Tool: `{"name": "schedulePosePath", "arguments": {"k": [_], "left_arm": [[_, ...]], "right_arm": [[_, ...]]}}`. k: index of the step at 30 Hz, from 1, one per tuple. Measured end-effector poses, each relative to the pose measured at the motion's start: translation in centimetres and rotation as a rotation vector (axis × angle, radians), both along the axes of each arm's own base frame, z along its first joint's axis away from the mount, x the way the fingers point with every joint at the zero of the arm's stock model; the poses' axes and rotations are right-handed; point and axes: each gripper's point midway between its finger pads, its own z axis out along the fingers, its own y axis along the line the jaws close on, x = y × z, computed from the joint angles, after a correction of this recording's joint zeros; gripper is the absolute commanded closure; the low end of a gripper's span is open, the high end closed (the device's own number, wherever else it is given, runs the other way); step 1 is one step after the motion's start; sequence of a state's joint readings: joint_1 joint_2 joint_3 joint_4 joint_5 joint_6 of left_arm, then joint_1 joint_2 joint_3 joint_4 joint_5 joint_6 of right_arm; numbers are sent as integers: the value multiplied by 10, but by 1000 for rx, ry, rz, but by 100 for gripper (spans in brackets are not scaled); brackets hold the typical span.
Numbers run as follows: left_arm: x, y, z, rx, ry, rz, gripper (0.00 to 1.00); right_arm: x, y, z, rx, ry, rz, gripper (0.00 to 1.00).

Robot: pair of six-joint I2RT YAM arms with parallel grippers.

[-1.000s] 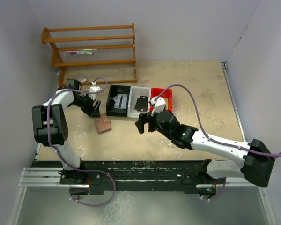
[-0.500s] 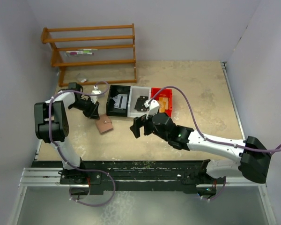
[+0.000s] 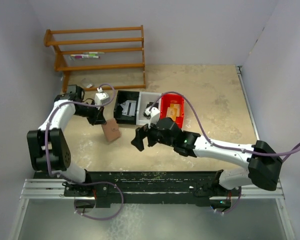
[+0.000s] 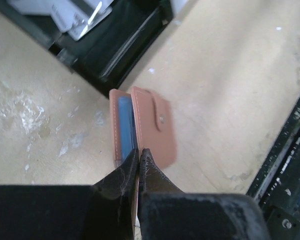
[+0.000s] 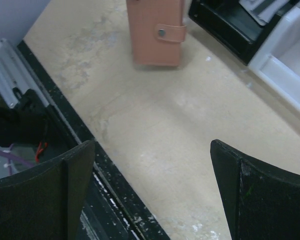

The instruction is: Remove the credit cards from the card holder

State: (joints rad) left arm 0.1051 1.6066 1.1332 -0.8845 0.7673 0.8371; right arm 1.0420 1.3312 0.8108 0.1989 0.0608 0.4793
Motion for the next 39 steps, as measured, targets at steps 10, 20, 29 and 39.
{"name": "schedulePosePath", "arguments": {"k": [10,20,29,39], "left_arm": [[-51,-34,87,-87,-167,-124,100],[-93,-62,130,-221,-150,-200,100],[-116,-73,152,-303,-130,-228,100],[-130,-77,171,-340,-150,-243,100]], "right_arm": [[8,17,21,110,74,140,0],[4,41,52,196,71,304,0],[15,53,73,261,70,418,0],[9,61,70,271,95,484,12]]}}
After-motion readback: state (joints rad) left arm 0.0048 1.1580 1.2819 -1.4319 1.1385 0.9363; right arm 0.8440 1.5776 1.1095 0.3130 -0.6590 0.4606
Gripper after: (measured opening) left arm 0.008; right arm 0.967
